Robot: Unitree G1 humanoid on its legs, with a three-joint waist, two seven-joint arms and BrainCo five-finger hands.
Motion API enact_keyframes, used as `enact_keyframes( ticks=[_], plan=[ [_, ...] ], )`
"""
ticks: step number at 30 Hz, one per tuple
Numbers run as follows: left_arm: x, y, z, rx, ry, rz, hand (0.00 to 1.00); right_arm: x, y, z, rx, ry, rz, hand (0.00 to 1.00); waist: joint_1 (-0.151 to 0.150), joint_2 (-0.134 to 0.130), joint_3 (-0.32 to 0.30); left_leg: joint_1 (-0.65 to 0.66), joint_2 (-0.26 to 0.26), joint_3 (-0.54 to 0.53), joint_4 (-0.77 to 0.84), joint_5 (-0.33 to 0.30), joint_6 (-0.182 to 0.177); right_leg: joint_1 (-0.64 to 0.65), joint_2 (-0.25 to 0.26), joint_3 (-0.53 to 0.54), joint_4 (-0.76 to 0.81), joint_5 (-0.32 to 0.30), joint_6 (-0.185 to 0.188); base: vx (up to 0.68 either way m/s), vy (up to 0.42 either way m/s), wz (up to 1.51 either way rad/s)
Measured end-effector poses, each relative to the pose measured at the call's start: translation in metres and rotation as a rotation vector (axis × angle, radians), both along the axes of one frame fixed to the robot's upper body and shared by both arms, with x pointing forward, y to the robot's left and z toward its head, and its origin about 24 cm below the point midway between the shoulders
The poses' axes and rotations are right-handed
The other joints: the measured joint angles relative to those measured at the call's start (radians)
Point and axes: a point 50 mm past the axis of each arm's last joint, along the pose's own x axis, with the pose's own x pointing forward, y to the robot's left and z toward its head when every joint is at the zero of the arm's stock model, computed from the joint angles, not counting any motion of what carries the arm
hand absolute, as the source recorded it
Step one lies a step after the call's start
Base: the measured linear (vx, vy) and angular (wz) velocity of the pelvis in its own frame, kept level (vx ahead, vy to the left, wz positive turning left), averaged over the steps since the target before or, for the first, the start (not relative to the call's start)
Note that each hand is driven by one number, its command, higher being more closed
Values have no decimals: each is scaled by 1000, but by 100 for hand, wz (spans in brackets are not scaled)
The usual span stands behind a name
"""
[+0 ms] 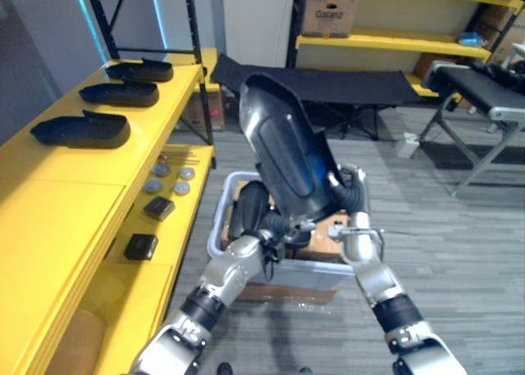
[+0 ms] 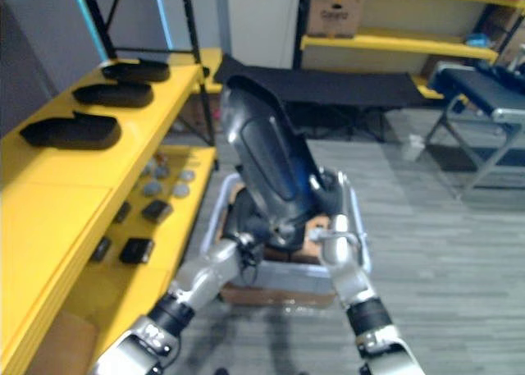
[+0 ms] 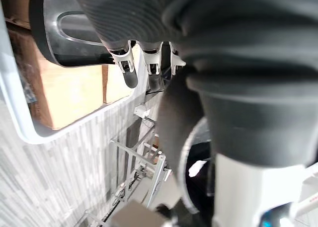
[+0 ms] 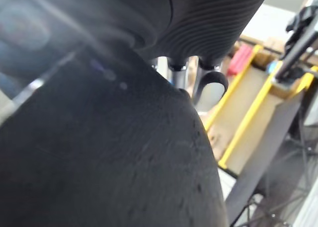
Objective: Walk over and take plastic housings, then place them on the shelf
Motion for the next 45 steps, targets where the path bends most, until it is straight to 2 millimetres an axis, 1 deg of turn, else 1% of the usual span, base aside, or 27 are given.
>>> enact_keyframes(
  ticks=[2,6,10,13,17,27,28,31,36,40,45],
  plan=[
    [1,1,0,0,-2,12,0,-2,-1,-2,-1,5,0,100,-1,-1,-1,0,0,0,0,0,0,0,0,1,0,0,0,-10,1,-2],
    [2,6,0,-7,-3,55,0,-8,-3,-12,0,34,-5,100,0,-14,-8,0,0,1,0,-2,-3,-1,0,1,0,0,0,0,0,0],
    [1,7,-3,-15,4,64,0,-10,-4,-14,0,38,1,100,0,-26,-8,0,0,2,0,-2,-3,-2,0,3,1,0,0,0,0,0],
    [0,8,-4,-28,15,68,0,-11,-4,-16,-5,46,2,100,0,-29,-8,-1,0,3,0,-2,-3,-4,0,4,2,0,0,0,0,0],
    [1,11,-5,-99,83,79,0,-12,-3,-17,-42,49,14,100,-1,-29,-8,-1,0,5,0,-2,-3,-5,0,6,3,0,0,0,0,0],
    [3,18,-4,-134,100,108,0,-13,-2,-14,-73,24,34,100,-1,-29,-8,-1,0,4,0,-3,-3,-6,0,6,4,0,0,0,0,0],
    [4,18,-4,-136,100,110,100,-13,-2,-14,-72,22,36,100,-1,-28,-8,-1,0,4,0,-3,-3,-6,-1,6,5,0,0,0,0,0],
    [3,18,-4,-144,107,112,100,-13,-2,-13,-71,17,36,100,-1,-28,-8,-1,0,4,0,-3,-3,-7,-1,6,6,0,0,0,0,0],
    [3,17,-4,-211,145,136,100,-14,-2,-13,-69,12,31,100,-1,-28,-7,-1,0,4,0,-3,-3,-8,-1,6,6,0,-1,0,0,0],
    [4,20,-3,-219,133,203,100,-15,3,-8,-63,-40,37,100,-1,-26,-7,-1,0,4,0,-3,-3,-8,-1,7,7,0,-1,0,0,0],
    [2,17,-3,-259,143,260,100,-16,6,-7,-41,-59,25,100,-1,-26,-6,-1,0,4,0,-3,-3,-8,-1,6,8,0,-1,0,0,0]
  ],
)
